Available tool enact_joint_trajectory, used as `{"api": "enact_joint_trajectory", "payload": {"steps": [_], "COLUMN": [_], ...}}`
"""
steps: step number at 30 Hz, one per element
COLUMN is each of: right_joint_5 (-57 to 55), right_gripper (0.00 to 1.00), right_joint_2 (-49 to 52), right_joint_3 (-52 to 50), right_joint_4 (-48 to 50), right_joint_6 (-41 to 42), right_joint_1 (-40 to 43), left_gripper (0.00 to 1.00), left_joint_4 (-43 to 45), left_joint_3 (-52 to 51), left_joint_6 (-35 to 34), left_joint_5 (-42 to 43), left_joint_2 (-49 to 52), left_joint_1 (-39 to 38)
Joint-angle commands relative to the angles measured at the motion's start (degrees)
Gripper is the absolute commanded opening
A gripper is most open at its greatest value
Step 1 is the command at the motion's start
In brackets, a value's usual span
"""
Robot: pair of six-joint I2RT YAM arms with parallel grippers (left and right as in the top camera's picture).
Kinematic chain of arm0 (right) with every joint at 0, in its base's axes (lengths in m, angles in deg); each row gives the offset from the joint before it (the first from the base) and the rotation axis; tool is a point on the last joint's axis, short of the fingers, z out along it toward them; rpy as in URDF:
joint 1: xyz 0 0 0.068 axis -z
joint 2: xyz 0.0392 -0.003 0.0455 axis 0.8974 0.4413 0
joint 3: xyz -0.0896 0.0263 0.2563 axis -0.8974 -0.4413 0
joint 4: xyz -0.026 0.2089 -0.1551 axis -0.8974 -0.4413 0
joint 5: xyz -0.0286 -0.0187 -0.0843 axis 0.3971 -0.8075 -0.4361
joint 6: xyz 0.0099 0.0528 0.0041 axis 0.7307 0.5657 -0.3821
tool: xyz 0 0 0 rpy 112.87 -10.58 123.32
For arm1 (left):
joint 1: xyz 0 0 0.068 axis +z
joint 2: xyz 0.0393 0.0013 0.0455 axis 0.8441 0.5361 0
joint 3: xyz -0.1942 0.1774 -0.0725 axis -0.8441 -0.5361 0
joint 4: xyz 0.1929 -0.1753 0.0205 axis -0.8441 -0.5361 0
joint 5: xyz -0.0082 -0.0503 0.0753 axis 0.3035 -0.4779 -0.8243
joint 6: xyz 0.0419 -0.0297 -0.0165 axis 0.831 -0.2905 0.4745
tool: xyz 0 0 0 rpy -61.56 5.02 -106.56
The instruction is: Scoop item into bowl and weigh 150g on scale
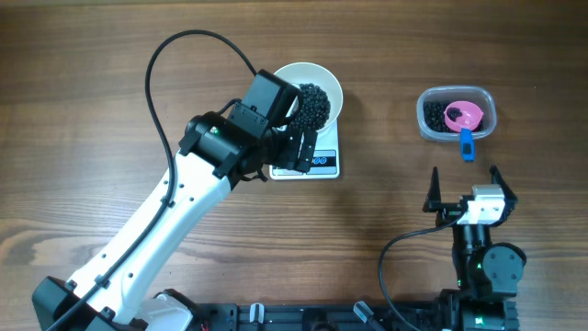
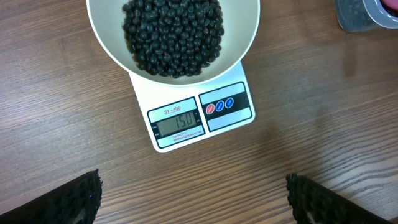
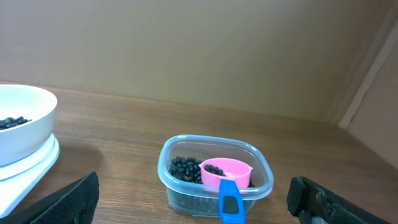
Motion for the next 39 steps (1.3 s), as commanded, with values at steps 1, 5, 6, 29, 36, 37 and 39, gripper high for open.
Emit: {"api": "enact_joint_trajectory", "payload": {"steps": [1, 5, 6, 29, 36, 37, 39], "right_joint_5": [-0.26, 0.15, 0.15, 0.15, 0.15, 0.15, 0.15], "right_gripper": [1.0, 1.0, 1.0, 1.0, 1.0, 1.0, 1.0], "right_joint_2": [-0.63, -0.63, -0.63, -0.61, -0.61, -0.61, -0.61], "right_joint_3": [-0.07, -0.07, -0.07, -0.07, -0.07, -0.07, -0.07], "right_joint_4": [0.07, 0.0, -0.02, 0.07, 0.07, 0.07, 0.07], "right_joint_6": [0.07, 0.09, 0.07, 1.46, 1.49, 1.49, 1.46], "right_joint_1": [-1.7, -2.4, -2.54, -2.64, -2.67, -2.67, -2.67], "left_gripper": [1.0, 1.0, 1.0, 1.0, 1.0, 1.0, 1.0], "left_joint_4": [-0.02, -0.02, -0.02, -0.02, -0.02, -0.02, -0.02], "left_joint_3": [0.9, 0.9, 0.9, 0.9, 0.9, 0.9, 0.9], "left_joint_6": [0.72, 0.7, 0.7, 0.72, 0.72, 0.72, 0.72], "left_joint_5": [-0.55, -0.55, -0.55, -0.52, -0.55, -0.55, -0.52], "left_joint_2": [-0.79, -0.79, -0.76, -0.79, -0.79, -0.79, -0.76], "left_joint_1": [-0.2, -0.2, -0.2, -0.2, -0.2, -0.2, -0.2]}}
